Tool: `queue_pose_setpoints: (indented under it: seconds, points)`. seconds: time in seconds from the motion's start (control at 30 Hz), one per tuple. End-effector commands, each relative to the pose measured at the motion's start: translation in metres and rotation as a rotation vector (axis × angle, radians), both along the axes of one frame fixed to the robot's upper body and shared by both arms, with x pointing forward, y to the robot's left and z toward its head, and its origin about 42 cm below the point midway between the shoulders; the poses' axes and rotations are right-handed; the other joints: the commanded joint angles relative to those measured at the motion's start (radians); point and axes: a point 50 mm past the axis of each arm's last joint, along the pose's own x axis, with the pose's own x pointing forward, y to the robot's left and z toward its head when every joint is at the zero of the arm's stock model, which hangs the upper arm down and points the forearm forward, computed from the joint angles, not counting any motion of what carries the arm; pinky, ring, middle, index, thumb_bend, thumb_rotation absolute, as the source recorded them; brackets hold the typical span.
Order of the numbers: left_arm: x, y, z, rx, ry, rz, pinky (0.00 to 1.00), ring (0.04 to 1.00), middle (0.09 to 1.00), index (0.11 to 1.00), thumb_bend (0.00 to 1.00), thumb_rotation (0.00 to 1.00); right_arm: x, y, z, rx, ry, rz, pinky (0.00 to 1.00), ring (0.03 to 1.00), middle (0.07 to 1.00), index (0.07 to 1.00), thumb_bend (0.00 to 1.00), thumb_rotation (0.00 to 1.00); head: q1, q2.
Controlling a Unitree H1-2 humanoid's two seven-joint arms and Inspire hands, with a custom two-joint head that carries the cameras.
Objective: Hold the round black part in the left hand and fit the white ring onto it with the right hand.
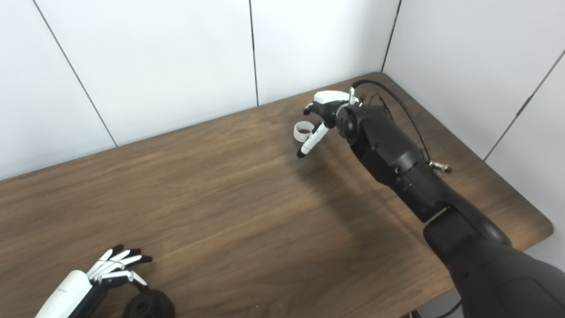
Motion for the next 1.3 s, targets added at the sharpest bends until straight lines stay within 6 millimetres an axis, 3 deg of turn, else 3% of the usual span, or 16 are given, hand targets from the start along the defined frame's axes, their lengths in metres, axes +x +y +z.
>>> queue_pose_setpoints:
  seconds: [0.0, 0.4, 1.27]
  points:
    - [0.007, 0.007, 0.004, 0.027, -0.021, 0.02, 1.0, 0.912, 0.849, 0.477, 0.52, 0.05, 0.005, -0.002, 0.025, -0.022, -0.083, 0.007, 0.93, 1.0, 1.0, 0.899, 0.98, 0.47, 0.0, 0.001]
    - [0.017, 0.003, 0.008, 0.019, -0.033, 0.048, 1.0, 0.925, 0.858, 0.477, 0.52, 0.05, 0.005, -0.003, 0.023, -0.022, -0.084, 0.009, 0.93, 1.0, 1.0, 0.9, 0.98, 0.47, 0.0, -0.006]
    - [0.015, 0.002, 0.012, -0.009, -0.049, 0.058, 1.0, 0.924, 0.845, 0.476, 0.52, 0.05, 0.009, -0.003, 0.03, -0.041, -0.098, -0.006, 0.95, 1.0, 1.0, 0.908, 0.96, 0.47, -0.009, -0.009]
